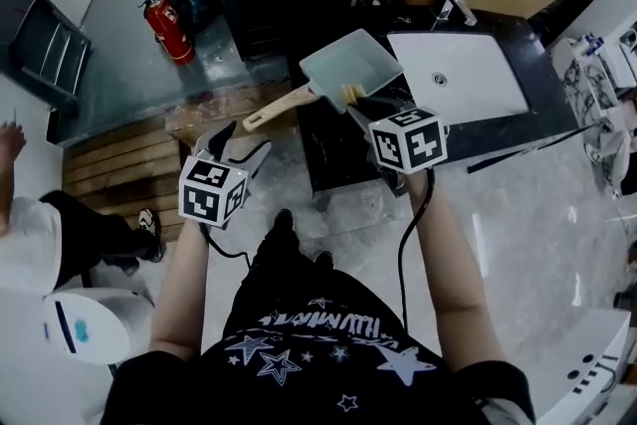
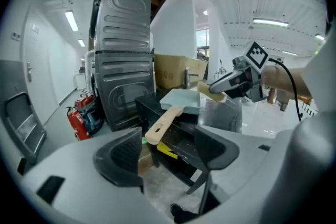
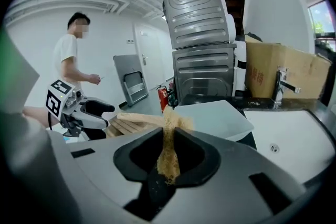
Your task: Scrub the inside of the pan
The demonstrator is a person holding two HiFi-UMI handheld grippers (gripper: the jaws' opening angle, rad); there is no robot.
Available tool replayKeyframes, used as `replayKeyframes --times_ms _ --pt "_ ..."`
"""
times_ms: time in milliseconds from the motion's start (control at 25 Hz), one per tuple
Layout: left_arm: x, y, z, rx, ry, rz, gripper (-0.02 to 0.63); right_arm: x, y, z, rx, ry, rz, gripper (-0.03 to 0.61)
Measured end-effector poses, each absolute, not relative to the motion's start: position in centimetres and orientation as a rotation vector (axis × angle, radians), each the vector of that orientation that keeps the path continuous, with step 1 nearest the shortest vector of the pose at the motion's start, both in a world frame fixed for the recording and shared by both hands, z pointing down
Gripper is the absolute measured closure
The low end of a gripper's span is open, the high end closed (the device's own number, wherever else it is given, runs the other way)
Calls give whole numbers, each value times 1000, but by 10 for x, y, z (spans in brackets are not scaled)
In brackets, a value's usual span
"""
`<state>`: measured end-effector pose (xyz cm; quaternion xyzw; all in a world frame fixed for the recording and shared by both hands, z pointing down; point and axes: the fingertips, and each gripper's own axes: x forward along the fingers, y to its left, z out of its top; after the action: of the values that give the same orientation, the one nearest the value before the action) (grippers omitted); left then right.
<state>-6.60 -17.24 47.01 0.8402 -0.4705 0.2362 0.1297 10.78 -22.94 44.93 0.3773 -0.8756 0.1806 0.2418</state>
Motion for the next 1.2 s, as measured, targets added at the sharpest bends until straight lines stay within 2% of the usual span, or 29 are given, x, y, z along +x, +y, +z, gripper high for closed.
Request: replayKeyframes --times_ms 400,560,640,760,920,1200 --pt "-52 -123 449 2441 -1405 556 321 115 -183 445 1070 -2489 498 508" --pt "-47 -113 441 2480 -1387 528 383 119 -176 439 1137 -2510 519 508" --pt "-46 -111 440 2498 -1377 520 479 122 -172 441 1172 -2493 536 508" --pt "-47 -111 442 2512 -1343 501 578 126 -167 444 1236 -2459 539 508" --pt "-50 -114 443 2540 -1264 509 601 131 -168 443 1372 -2417 535 509" --pt "-68 -115 444 2567 -1167 500 604 114 -152 445 1423 -2381 564 511"
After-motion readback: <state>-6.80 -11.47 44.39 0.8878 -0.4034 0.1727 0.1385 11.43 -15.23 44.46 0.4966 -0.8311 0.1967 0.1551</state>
